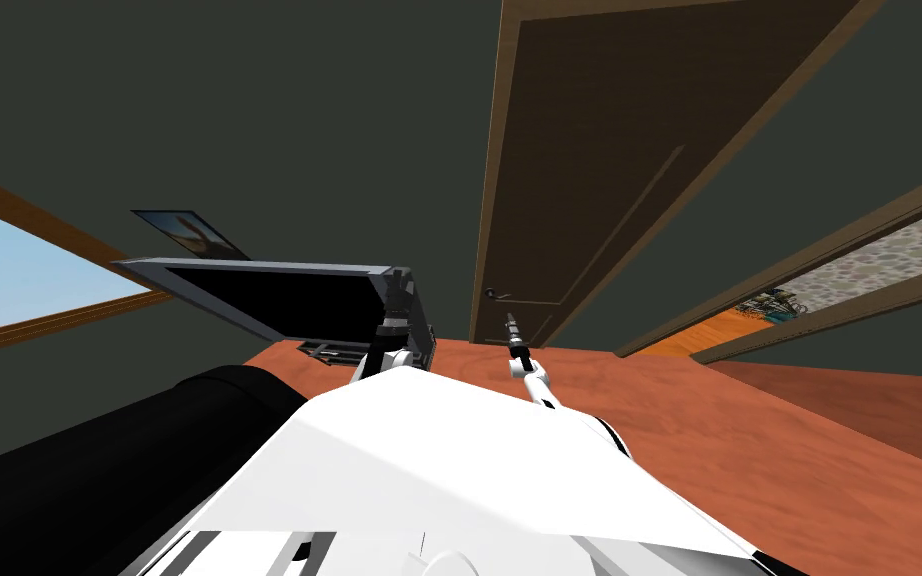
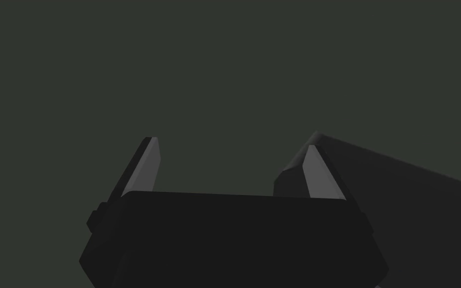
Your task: Pull the door open
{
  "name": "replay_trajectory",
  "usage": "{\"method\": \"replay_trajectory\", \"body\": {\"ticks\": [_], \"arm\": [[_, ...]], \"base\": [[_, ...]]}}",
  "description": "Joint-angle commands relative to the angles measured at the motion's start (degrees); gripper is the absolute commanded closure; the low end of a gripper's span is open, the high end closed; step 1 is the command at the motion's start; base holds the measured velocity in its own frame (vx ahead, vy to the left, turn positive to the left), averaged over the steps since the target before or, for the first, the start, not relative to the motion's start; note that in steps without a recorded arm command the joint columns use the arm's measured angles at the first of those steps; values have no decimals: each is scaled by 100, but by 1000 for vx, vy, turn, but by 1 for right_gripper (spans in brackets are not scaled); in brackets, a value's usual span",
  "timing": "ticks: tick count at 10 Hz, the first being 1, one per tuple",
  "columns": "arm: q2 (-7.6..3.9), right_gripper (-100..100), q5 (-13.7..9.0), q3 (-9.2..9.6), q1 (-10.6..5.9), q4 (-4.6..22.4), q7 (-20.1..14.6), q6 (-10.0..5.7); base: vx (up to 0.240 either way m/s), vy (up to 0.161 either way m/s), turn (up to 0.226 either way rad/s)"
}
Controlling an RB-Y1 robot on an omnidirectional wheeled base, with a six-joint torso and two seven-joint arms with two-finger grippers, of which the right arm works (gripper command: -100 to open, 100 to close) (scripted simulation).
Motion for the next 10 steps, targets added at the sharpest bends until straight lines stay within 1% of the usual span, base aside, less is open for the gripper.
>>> {"method": "replay_trajectory", "body": {"ticks": [1, 4, 5, 6, 8, 10], "arm": [[62, -100, -1, -7, -9, 4, 7, 9], [174, -100, -4, -18, -22, 25, 22, 0], [154, -100, 2, -7, 2, -21, 7, 24], [97, -100, -6, -20, -1, -6, 11, 11], [40, -100, -14, -31, 2, 3, 12, 3], [-46, -100, -28, -54, 6, 19, 14, -12]], "base": [[184, 35, -17], [174, 44, 3], [35, 3, -1], [-105, -55, 27], [-163, -72, 32], [-175, -22, 54]]}}
